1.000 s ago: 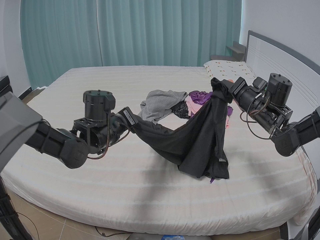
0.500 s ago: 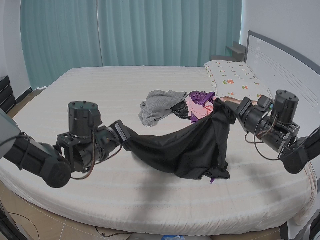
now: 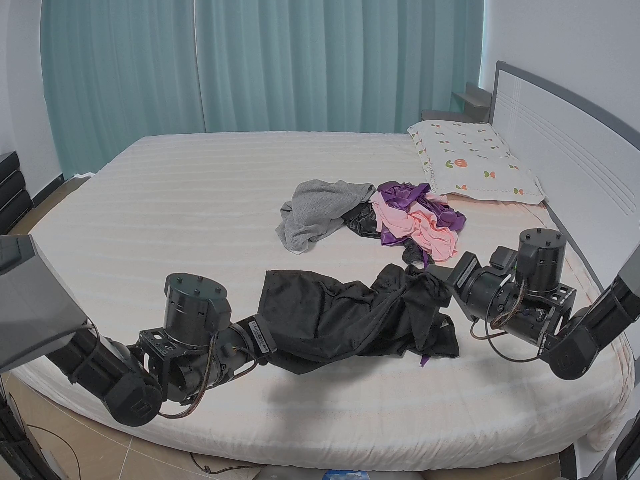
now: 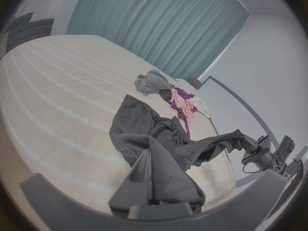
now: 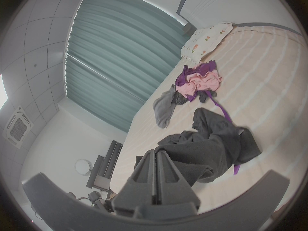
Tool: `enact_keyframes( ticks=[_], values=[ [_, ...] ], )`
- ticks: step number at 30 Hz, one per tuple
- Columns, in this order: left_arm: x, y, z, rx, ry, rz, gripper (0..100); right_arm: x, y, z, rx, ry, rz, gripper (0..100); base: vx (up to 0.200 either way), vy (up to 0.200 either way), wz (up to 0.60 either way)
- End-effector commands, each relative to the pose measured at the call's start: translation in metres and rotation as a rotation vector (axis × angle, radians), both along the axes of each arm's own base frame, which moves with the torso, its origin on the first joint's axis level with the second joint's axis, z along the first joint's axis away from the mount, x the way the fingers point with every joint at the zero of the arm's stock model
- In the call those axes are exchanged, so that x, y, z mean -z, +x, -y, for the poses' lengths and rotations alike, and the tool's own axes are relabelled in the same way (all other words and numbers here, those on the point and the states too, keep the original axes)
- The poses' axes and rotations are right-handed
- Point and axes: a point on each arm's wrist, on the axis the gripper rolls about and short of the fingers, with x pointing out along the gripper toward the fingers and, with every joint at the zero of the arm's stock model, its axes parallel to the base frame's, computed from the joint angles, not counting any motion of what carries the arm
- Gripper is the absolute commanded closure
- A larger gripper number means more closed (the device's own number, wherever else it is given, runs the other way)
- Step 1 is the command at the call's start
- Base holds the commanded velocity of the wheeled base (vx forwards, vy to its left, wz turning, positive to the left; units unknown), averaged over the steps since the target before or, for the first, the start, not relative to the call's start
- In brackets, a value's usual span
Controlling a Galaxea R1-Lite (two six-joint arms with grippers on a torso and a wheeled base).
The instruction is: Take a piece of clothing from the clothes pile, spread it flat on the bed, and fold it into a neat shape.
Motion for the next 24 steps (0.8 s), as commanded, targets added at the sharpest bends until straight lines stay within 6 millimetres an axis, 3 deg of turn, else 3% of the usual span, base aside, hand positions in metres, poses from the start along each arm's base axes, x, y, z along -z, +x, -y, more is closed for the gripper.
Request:
enact_keyframes(
  ticks=[1, 5, 20, 24],
  values=[
    [0.0139, -0.0065, -0.0043, -0.006, 0.023, -0.04, 100, 0.0119, -0.0002, -0.0064, -0.018, -0.018, -0.034, 100, -0.2, 0.0, 0.0],
    [0.0128, -0.0086, -0.0052, -0.011, 0.004, -0.023, 100, 0.0148, 0.0002, -0.0075, -0.014, -0.025, -0.041, 100, -0.2, 0.0, 0.0],
    [0.0056, -0.0023, -0.0041, -0.082, -0.023, 0.082, 100, 0.0119, -0.0013, -0.0076, -0.01, -0.029, -0.03, 100, 0.0, 0.0, 0.0],
    [0.005, -0.0023, -0.0074, -0.092, -0.026, 0.082, 100, 0.0114, -0.0014, -0.0074, 0.008, -0.058, -0.013, 100, 0.0, 0.2, 0.0]
  ],
)
